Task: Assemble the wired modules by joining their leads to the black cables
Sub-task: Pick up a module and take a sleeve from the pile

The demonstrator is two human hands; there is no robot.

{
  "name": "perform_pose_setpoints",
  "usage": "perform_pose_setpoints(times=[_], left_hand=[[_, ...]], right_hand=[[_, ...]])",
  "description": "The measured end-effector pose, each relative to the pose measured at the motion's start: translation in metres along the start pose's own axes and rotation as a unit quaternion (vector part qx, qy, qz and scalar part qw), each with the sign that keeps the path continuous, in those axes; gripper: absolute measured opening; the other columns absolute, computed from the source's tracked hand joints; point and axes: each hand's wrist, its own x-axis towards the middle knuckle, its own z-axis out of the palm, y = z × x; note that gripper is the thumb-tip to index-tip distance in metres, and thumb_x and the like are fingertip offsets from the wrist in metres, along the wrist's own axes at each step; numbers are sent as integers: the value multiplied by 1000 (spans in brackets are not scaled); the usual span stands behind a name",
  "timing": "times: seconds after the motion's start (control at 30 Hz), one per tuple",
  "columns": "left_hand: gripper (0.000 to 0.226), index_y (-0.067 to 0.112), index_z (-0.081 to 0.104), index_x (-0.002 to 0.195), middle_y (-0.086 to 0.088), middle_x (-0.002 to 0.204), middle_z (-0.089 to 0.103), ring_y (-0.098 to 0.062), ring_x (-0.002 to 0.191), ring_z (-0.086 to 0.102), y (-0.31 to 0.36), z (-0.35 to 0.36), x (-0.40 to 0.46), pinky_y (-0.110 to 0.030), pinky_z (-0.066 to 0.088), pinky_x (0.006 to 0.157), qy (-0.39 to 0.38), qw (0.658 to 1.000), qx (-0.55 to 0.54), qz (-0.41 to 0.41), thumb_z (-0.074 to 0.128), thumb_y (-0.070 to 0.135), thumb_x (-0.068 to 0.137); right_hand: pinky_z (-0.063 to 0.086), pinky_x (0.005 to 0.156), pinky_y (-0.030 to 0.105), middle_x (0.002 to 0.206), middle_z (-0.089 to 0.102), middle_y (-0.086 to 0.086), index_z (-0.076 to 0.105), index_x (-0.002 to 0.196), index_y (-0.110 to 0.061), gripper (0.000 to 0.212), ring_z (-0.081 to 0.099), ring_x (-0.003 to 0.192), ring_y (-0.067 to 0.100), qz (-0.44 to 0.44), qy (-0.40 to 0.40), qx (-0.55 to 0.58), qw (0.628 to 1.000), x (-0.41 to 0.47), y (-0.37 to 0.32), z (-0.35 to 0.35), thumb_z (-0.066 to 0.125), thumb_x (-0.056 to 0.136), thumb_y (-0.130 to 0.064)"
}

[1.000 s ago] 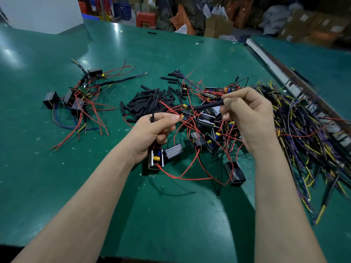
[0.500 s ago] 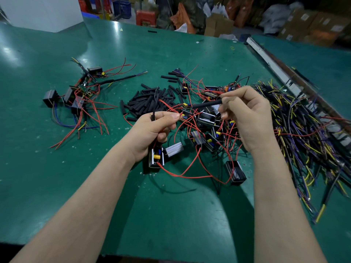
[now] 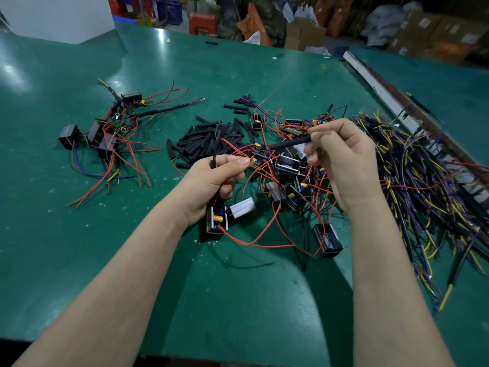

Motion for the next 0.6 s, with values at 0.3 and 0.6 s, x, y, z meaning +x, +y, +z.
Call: perform_pose_setpoints(times=[0.3,0.6], left_hand=[[18,9,64,84,8,55,54,0,38,34,0,1,0,-10,28,39,0,1000,1,2,68,23,73],[8,15,65,75,8,58,57,-1,40,36,-1,0,0,-10,29,40,-12,1000,22,1,67,22,78]], right_hand=[[46,54,18,56,64,-3,61,79,-12,8,54,53,10,4,-21,-43,999,-1,3,6,55,79,-6],[46,53,16,60,65,-4,61,82,-15,19,57,51,9,22,-33,-68,997,-4,6,16,53,89,0]])
